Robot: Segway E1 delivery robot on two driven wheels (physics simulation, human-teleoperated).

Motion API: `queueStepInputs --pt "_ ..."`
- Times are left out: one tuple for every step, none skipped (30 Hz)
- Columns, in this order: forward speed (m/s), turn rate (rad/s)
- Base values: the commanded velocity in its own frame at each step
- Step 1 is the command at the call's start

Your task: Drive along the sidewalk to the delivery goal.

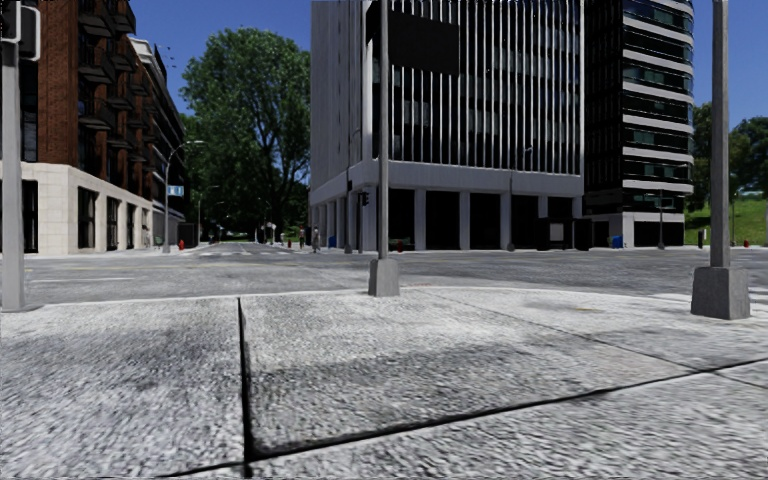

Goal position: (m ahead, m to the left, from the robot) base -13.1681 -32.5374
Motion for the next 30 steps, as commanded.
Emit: queueStepInputs --pt "2.00 -0.77" --pt "2.00 -0.77" --pt "2.00 -0.77" --pt "2.00 -0.77" --pt "2.00 -0.77" --pt "2.00 -0.77" --pt "2.00 -0.77" --pt "2.00 -0.77" --pt "2.00 -0.77" --pt "2.00 -0.77" --pt "2.00 -0.77" --pt "2.00 -0.77" --pt "2.00 -0.77" --pt "2.00 -0.77" --pt "2.00 -0.77" --pt "2.00 -0.77" --pt "2.00 -0.77" --pt "2.00 -0.77" --pt "2.00 -0.77" --pt "2.00 -0.78" --pt "2.00 -0.79" --pt "2.00 -0.80" --pt "2.00 -0.80" --pt "2.00 -0.80" --pt "2.00 -0.80" --pt "2.00 -0.80" --pt "2.00 -0.80" --pt "2.00 -0.80" --pt "2.00 -0.80" --pt "2.00 -0.80"
